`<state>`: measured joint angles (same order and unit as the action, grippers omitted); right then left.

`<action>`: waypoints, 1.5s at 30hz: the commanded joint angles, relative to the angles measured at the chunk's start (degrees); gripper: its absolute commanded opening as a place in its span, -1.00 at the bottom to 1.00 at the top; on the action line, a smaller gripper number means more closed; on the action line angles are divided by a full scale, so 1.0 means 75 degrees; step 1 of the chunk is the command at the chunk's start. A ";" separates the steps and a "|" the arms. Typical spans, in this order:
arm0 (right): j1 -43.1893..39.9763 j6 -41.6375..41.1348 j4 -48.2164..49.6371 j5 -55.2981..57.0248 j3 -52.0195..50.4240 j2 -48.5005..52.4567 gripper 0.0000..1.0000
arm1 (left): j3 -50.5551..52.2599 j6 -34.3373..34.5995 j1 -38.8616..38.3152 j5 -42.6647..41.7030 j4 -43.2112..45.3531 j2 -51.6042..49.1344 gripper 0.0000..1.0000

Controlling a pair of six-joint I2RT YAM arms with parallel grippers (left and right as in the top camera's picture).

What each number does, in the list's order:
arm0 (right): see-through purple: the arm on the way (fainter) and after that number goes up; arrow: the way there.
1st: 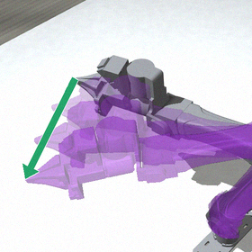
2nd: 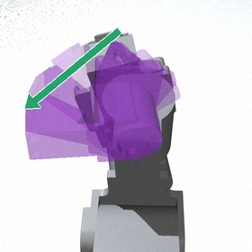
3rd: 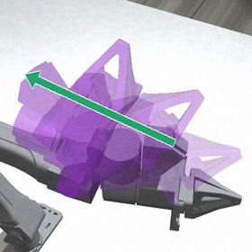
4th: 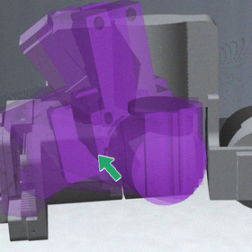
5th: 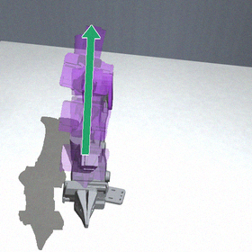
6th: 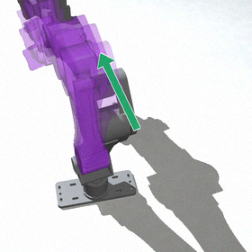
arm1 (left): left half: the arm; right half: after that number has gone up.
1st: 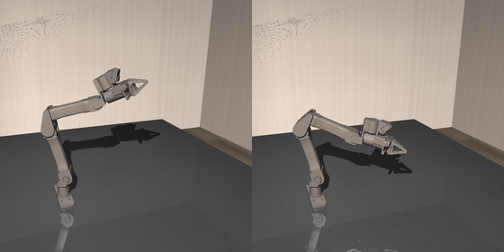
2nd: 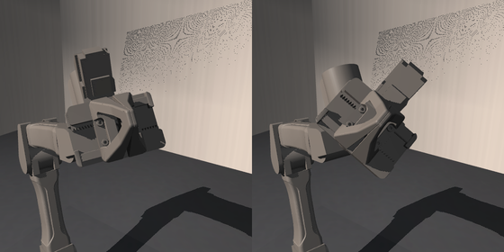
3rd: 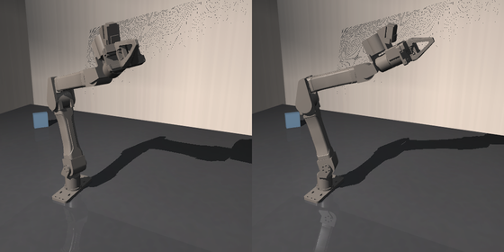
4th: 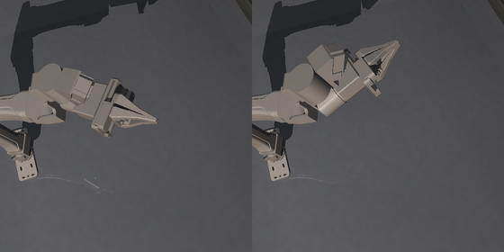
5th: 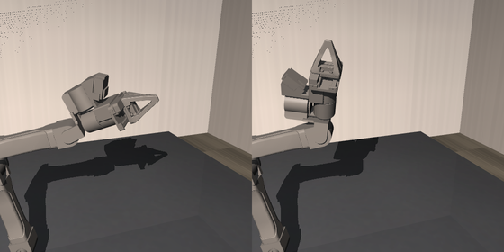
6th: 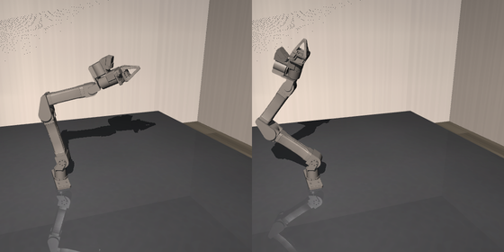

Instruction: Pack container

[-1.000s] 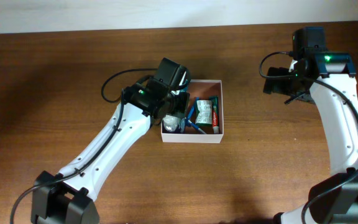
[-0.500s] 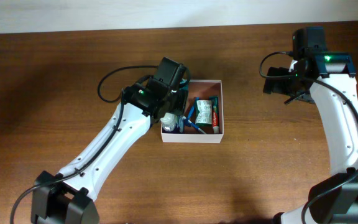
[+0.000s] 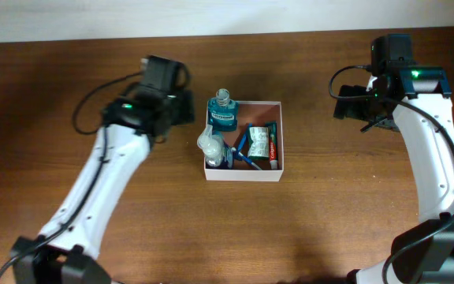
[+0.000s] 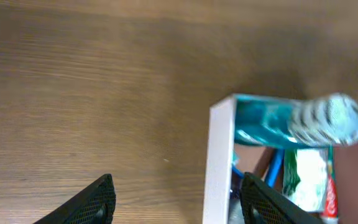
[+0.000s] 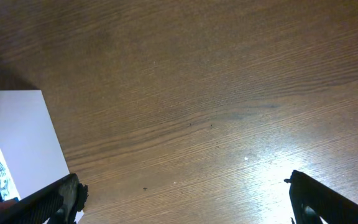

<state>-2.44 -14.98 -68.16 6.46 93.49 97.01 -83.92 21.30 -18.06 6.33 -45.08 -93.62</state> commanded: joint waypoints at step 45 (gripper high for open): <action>0.1169 -0.0006 0.0003 0.0093 0.0050 -0.0979 0.97 | 0.0000 0.0213 0.1081 -0.0475 -0.0484 0.0256 0.99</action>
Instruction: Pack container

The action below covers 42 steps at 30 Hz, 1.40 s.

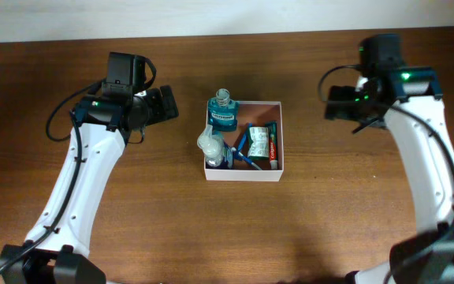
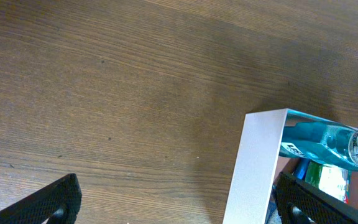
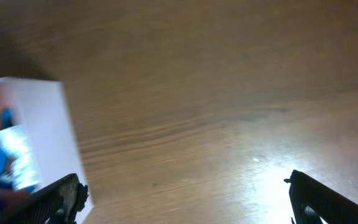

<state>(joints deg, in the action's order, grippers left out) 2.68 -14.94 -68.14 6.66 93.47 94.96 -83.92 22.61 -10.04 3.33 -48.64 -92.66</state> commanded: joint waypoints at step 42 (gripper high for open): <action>0.2241 -0.0233 -0.0574 0.0067 -0.2512 -1.0182 0.97 | 0.0000 0.0038 0.0006 -0.0079 -0.0009 0.0128 0.99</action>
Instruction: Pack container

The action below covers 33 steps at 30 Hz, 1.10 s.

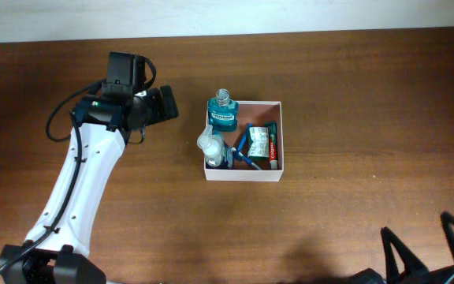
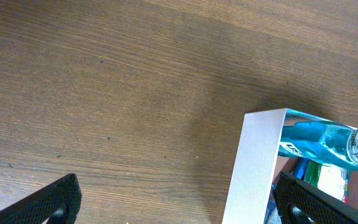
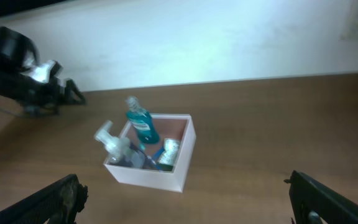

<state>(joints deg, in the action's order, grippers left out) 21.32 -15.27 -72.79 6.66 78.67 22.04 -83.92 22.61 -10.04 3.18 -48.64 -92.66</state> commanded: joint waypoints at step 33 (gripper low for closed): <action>-0.1419 -0.0227 0.9122 -0.0198 -0.8950 -0.2911 0.97 | 0.0000 0.0038 0.0006 -0.0055 -0.0009 0.0128 0.99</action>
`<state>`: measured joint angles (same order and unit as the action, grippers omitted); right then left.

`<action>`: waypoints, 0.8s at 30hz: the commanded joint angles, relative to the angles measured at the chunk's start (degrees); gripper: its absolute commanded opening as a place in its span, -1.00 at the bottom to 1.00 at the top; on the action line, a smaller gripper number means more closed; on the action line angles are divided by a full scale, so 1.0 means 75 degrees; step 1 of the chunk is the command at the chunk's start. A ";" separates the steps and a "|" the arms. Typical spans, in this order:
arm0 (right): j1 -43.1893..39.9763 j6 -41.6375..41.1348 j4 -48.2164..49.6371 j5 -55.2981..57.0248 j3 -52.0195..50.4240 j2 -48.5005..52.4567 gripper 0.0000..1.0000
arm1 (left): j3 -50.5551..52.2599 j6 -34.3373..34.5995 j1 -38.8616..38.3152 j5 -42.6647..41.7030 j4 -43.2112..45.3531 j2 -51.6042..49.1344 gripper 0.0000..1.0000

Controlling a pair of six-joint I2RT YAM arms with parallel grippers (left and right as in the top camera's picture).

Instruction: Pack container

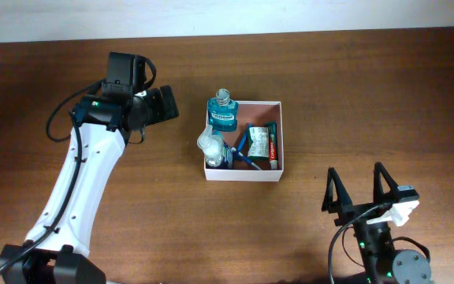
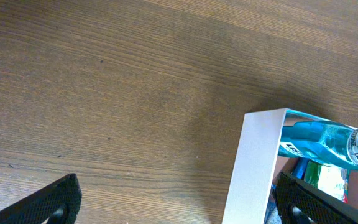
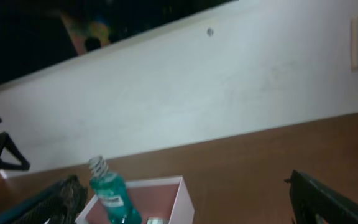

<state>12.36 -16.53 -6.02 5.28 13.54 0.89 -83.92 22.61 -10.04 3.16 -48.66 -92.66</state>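
A white box (image 1: 279, 167) stands mid-table. It holds a teal mouthwash bottle (image 1: 222, 112), a clear spray bottle (image 1: 209, 146), a green packet (image 1: 258, 140) and a red toothpaste tube (image 1: 273, 147). My left gripper (image 1: 169, 104) hangs open to the left of the box, holding nothing. In the left wrist view the box wall (image 2: 253, 168) and the mouthwash bottle (image 2: 328, 140) sit at the right between the fingertips (image 2: 55, 199). My right gripper (image 1: 355, 189) stands open at the front right, aimed at the back wall. Its view shows the box (image 3: 178, 186) and bottle (image 3: 107, 183) low down.
Brown wooden tabletop (image 1: 353, 87) all round the box. A white wall (image 3: 229, 93) rises behind the table's far edge. The right arm's base (image 1: 400, 264) sits at the front right corner.
My right gripper has moved from the bottom right edge of the overhead view a little inward and to the left, and its camera now looks lower, toward the wall. The left arm has not moved.
First my left gripper was open close to the box's left wall and my right one open right of the box. Then the left stood further left. After that the right arm was at the front right edge, and now it stands upright there.
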 commanded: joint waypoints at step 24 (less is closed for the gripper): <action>-0.1011 0.0807 0.0836 -0.0641 -0.1763 -0.0093 0.97 | 0.0000 0.0038 0.0006 -0.0052 -0.0006 0.0128 0.99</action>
<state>5.32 -14.76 0.08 3.27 0.73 0.89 -83.92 22.61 -10.04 3.16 -48.66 -92.66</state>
